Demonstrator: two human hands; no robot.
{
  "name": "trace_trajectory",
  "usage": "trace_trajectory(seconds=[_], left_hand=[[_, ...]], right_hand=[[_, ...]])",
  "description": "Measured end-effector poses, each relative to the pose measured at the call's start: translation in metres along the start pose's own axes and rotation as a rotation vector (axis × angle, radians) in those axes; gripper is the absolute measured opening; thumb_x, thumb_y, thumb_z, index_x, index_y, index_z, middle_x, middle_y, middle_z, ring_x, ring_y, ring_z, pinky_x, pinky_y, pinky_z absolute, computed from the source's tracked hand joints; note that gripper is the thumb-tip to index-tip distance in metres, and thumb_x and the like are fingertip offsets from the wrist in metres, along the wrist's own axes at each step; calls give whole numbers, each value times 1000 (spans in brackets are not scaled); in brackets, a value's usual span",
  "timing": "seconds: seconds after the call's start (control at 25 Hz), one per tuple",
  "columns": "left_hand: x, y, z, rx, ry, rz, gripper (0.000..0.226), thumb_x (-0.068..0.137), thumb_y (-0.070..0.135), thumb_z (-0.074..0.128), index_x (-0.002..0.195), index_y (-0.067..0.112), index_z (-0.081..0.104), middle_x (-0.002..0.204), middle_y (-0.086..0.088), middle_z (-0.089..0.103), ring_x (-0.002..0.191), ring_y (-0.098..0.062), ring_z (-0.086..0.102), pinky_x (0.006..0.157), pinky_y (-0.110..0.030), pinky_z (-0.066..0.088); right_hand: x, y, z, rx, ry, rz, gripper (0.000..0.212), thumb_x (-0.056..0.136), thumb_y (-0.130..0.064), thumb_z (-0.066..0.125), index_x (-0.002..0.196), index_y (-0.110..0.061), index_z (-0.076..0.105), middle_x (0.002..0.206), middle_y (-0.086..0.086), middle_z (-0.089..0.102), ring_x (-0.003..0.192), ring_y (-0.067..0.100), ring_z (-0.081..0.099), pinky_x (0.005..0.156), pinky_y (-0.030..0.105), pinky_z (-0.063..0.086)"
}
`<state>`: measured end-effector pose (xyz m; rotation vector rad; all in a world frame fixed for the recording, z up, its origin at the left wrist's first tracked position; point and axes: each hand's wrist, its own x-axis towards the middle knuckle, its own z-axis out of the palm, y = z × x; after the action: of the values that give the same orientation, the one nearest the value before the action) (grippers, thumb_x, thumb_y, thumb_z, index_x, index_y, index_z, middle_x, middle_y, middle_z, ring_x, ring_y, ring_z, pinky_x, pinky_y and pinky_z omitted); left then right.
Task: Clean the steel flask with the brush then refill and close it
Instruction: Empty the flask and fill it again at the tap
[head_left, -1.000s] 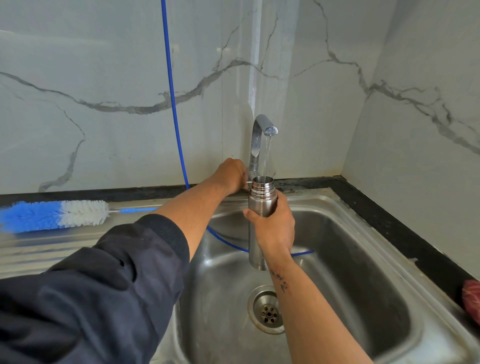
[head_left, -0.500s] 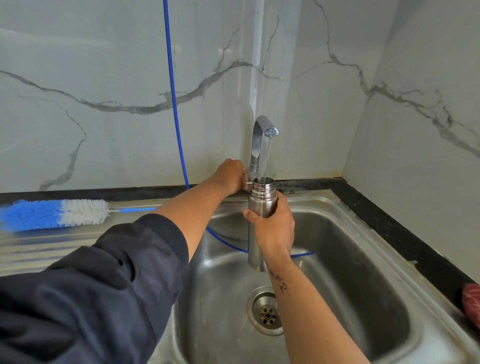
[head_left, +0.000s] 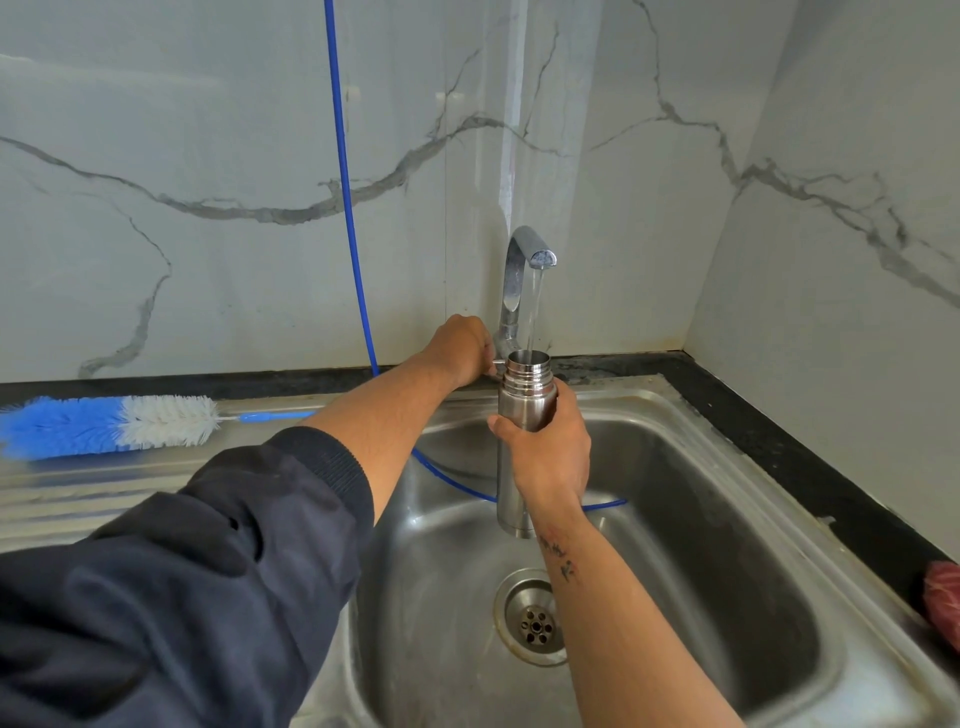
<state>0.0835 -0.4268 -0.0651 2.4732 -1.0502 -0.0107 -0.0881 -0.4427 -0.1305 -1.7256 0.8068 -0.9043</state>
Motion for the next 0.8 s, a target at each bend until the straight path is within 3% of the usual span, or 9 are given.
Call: trace_trajectory(seconds=[0.6, 0.8], left_hand=[[1, -8, -12, -86, 94, 162, 8, 93, 10, 72, 86, 9, 77, 86, -3, 73, 79, -11, 65, 88, -29, 52], [9, 7, -16, -132, 124, 188, 8, 92, 13, 74, 90, 7, 79, 91, -3, 76, 87, -12, 69, 88, -25, 48]], right_hand=[[0, -1, 0, -5, -3, 17, 81, 75, -30, 89, 144, -37, 46, 126, -16, 64, 112, 9, 62, 93, 33, 51], [0, -1, 0, -19, -2, 22, 82, 75, -32, 89, 144, -37, 46, 128, -15, 64, 113, 11, 63, 97, 40, 54]])
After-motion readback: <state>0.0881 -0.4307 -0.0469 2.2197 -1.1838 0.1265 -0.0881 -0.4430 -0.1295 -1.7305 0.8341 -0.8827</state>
